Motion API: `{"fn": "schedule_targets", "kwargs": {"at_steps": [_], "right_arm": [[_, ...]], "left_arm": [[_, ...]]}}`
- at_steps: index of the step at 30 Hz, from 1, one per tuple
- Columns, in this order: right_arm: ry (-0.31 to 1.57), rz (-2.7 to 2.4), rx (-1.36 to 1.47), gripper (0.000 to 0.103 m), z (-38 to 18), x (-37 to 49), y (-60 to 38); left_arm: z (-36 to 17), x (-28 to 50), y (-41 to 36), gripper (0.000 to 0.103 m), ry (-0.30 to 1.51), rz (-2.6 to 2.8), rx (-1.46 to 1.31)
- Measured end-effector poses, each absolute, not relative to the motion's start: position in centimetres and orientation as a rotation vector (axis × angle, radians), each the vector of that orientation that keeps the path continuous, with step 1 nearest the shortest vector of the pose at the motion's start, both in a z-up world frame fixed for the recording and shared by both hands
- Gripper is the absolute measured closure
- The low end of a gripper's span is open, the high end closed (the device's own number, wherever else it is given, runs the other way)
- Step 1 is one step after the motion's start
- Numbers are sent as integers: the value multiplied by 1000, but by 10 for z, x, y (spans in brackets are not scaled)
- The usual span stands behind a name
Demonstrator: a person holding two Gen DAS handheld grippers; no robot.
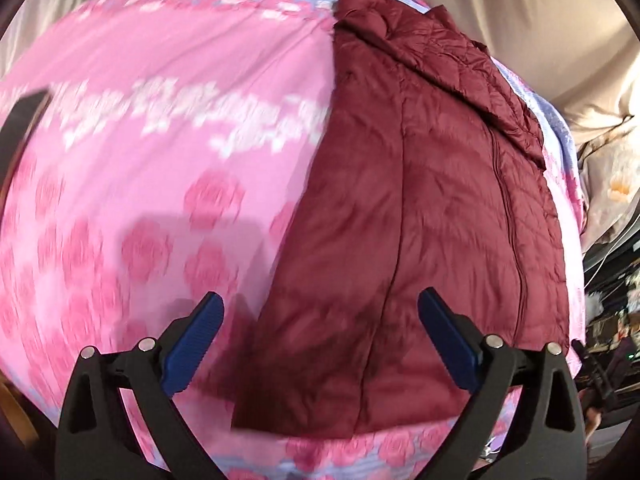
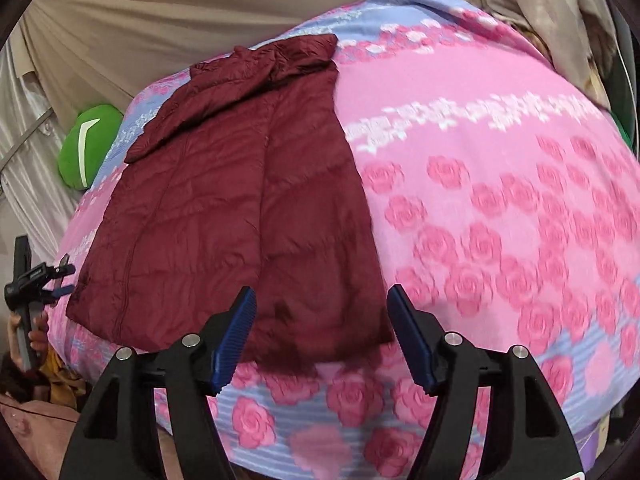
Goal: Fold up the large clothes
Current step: 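Grasp the jacket hem with both tools and lift it toward the collar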
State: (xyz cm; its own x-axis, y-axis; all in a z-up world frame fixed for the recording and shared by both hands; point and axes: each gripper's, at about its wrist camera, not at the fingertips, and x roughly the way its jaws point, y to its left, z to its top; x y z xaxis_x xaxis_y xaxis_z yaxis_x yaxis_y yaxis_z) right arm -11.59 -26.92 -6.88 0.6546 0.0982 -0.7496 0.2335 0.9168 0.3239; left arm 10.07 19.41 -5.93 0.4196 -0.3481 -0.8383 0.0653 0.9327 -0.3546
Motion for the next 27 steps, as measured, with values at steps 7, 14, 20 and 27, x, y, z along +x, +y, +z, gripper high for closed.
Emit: {"fn": "schedule_targets", "kwargs": {"at_steps": [7, 14, 20, 27], "right_arm": [[850, -61, 508, 33, -95, -121, -265], [813, -13, 542, 42, -97, -112, -258], [758, -3, 619, 95, -94, -105, -266], [610, 12, 534, 99, -51, -117, -256]], "left_arm": [[-76, 80, 178, 5, 1102, -291, -213], [-72, 80, 169, 14, 1096, -332, -241], [-60, 89, 170, 75, 1067, -337, -273], [-23, 75, 174, 99, 966, -365, -254]]}}
